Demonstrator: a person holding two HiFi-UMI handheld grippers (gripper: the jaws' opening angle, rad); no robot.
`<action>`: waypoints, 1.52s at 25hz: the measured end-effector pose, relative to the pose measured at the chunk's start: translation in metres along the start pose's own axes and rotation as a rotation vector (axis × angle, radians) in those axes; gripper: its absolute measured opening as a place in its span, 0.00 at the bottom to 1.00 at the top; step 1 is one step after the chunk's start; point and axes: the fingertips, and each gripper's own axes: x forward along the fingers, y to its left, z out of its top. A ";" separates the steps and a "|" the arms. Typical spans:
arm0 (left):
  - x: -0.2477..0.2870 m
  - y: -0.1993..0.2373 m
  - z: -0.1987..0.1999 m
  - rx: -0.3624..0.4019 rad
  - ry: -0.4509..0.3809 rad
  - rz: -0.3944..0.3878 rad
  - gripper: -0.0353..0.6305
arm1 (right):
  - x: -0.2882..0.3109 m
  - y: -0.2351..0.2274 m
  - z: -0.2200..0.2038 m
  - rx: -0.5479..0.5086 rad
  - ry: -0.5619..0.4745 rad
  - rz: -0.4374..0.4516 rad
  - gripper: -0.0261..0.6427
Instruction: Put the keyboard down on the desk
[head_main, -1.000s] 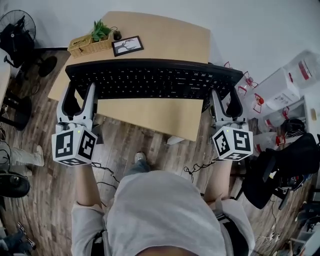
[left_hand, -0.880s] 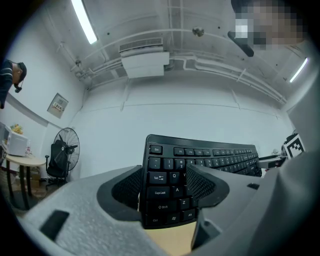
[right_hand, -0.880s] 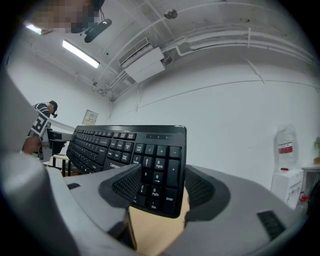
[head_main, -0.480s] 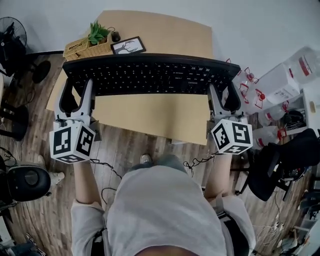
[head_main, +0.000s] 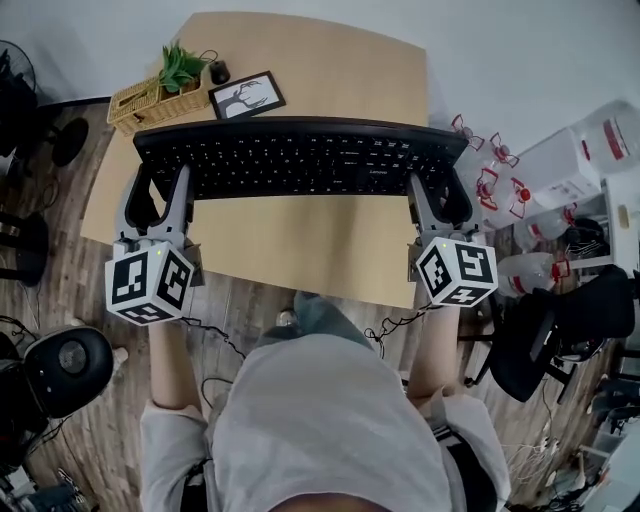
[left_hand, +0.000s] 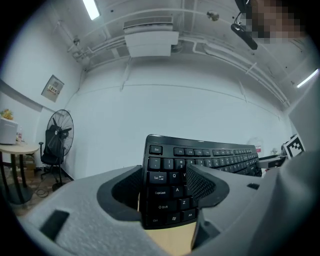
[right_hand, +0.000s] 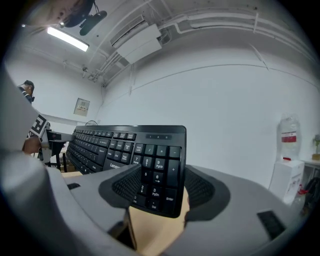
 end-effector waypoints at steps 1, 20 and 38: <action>0.011 0.003 -0.005 -0.002 0.018 0.003 0.46 | 0.011 -0.002 -0.005 0.006 0.019 0.003 0.41; 0.118 0.035 -0.148 -0.089 0.361 0.099 0.46 | 0.144 -0.022 -0.138 0.067 0.364 0.081 0.41; 0.138 0.062 -0.269 -0.190 0.627 0.170 0.46 | 0.197 -0.012 -0.245 0.079 0.609 0.145 0.41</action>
